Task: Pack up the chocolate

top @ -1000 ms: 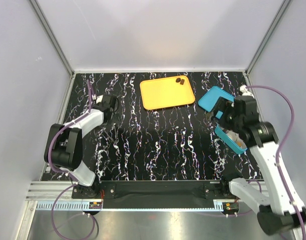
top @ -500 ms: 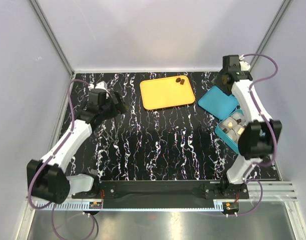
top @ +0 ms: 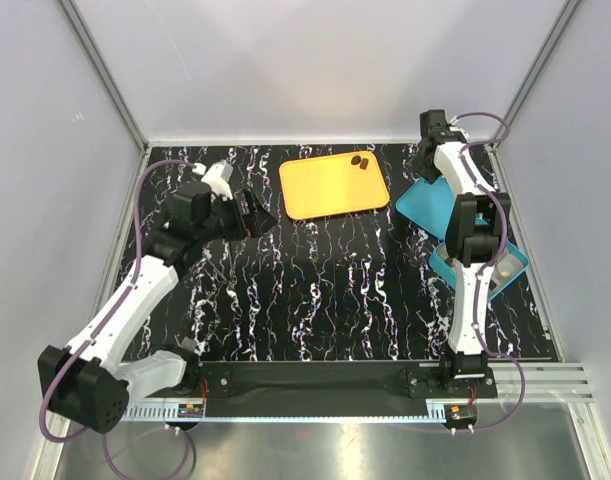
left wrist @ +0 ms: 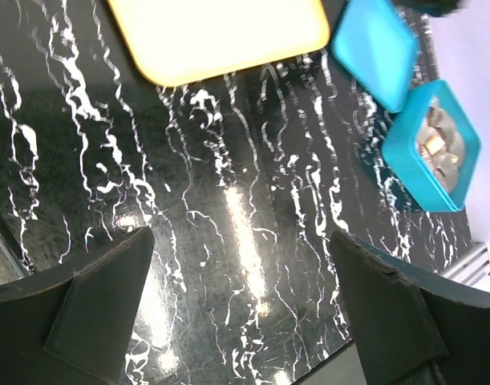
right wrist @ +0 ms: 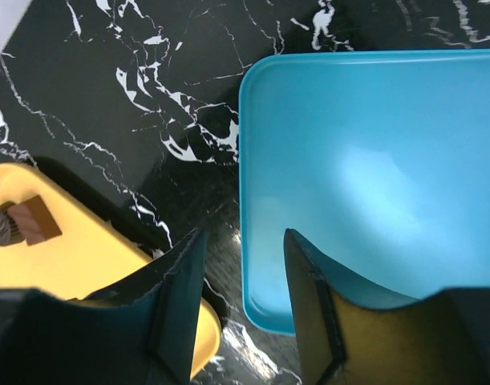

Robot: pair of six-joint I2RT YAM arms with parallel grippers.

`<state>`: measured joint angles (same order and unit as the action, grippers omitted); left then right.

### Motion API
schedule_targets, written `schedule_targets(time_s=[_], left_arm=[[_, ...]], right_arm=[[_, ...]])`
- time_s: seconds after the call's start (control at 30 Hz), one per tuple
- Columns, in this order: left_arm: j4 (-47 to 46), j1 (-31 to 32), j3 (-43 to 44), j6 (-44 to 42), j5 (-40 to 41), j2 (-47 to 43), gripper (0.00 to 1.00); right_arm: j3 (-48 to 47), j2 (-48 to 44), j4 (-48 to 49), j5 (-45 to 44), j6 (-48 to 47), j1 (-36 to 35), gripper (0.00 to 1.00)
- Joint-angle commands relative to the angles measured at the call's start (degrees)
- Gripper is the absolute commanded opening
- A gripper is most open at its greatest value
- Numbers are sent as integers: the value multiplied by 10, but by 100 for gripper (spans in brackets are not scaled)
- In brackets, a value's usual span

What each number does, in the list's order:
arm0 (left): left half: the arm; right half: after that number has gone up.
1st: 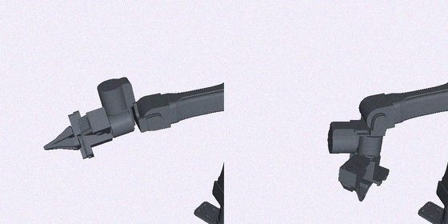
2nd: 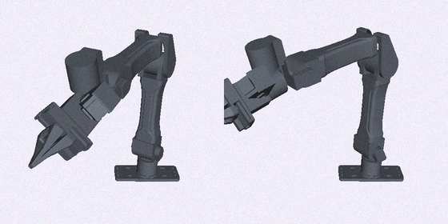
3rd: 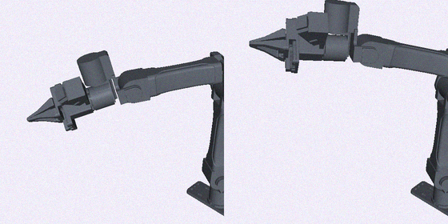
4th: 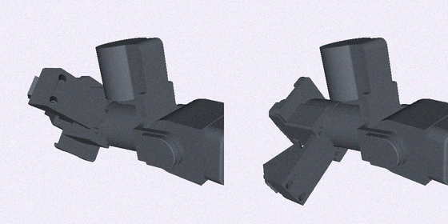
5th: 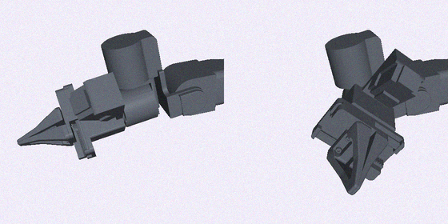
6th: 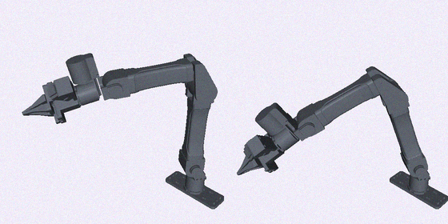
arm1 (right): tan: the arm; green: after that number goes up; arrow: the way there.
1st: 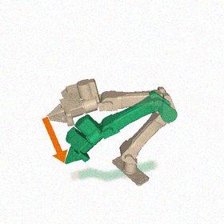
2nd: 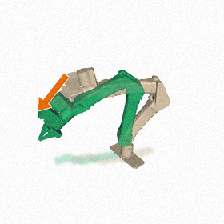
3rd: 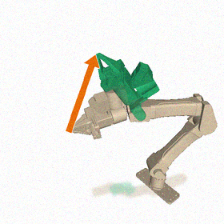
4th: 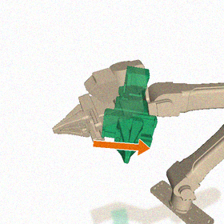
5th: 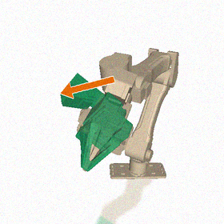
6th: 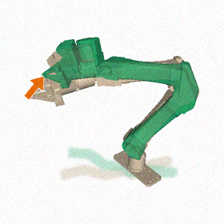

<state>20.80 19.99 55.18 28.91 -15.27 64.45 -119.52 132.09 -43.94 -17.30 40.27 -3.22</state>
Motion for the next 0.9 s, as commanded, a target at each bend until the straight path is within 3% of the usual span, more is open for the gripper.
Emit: schedule_targets(time_s=[0.0, 0.4, 0.53, 0.67, 0.8, 0.87], left_arm=[[-31, 1, 1, -31, -21, -31, 99], [-33, 0, 12, -31, -38, 4, 99], [-30, 1, 15, -35, -28, 2, 99], [-16, 1, 25, -36, -2, -4, 99], [5, 1, 46, -42, 3, -8, 99], [20, 1, 63, -46, 3, -9, 99]], right_arm=[[-52, 32, -7, 4, 15, -2, 50], [-82, 117, 3, 26, 7, -5, 50], [-118, 144, -11, 30, -4, -6, 41], [-130, 152, 4, 47, -40, -5, 24], [-155, 137, -7, 76, -74, -4, 0], [-148, 96, 1, 91, -99, -5, 0]])
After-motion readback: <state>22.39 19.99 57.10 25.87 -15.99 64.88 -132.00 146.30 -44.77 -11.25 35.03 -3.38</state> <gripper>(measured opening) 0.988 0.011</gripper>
